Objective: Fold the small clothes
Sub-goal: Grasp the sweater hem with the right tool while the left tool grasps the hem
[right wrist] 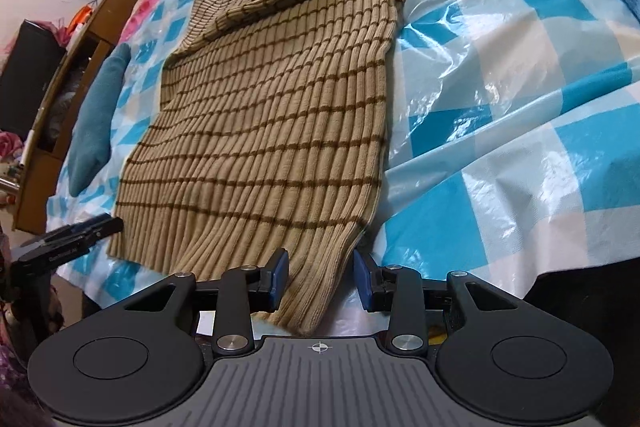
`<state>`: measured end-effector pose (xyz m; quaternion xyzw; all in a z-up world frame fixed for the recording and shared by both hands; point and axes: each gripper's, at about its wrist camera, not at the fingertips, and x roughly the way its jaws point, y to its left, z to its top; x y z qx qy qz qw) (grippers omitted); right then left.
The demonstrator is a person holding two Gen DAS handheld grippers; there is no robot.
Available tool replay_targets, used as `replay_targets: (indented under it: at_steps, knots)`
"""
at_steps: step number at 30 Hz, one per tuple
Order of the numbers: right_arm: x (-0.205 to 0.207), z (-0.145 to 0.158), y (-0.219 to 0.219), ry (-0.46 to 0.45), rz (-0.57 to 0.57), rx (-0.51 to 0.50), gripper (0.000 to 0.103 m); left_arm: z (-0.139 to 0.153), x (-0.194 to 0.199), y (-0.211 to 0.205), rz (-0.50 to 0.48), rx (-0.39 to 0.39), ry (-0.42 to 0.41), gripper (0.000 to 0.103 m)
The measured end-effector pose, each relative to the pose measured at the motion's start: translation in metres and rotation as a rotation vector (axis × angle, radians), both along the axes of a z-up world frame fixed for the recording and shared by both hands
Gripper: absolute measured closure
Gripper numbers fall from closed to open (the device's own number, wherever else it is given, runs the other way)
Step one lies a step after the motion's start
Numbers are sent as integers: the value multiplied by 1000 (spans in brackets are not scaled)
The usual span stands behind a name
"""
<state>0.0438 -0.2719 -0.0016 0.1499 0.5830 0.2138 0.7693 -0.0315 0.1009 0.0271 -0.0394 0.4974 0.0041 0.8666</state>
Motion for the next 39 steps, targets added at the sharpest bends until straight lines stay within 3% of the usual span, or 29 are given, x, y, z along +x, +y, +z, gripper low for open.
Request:
replay_targets:
  at_steps: [4, 13, 14, 16, 17, 23, 31, 35, 39]
  knots:
    - [-3, -4, -1, 18, 0, 38, 68, -2, 1, -2, -3, -22, 17, 58]
    - [0, -14, -11, 59, -52, 117, 68, -21, 12, 9, 40, -181, 96, 60]
    - [0, -16, -12, 65, -63, 131, 70, -20, 12, 10, 42, -190, 100, 62]
    - [1, -20, -15, 85, -92, 170, 93, -19, 10, 14, 51, -236, 104, 80]
    - [1, -22, -16, 97, -105, 200, 95, -18, 9, 17, 57, -278, 97, 90]
    - [6, -1, -24, 12, -181, 403, 96, 3, 19, 33, 98, -473, -33, 90]
    - [73, 44, -37, -187, -289, 571, 97, 36, 109, 51, 104, -673, -215, 90]
    - [132, 58, -47, -282, -346, 586, 97, 50, 180, 59, 90, -662, -301, 90]
    - [202, 44, -50, -303, -442, 555, 97, 33, 252, 70, 155, -625, -328, 90]
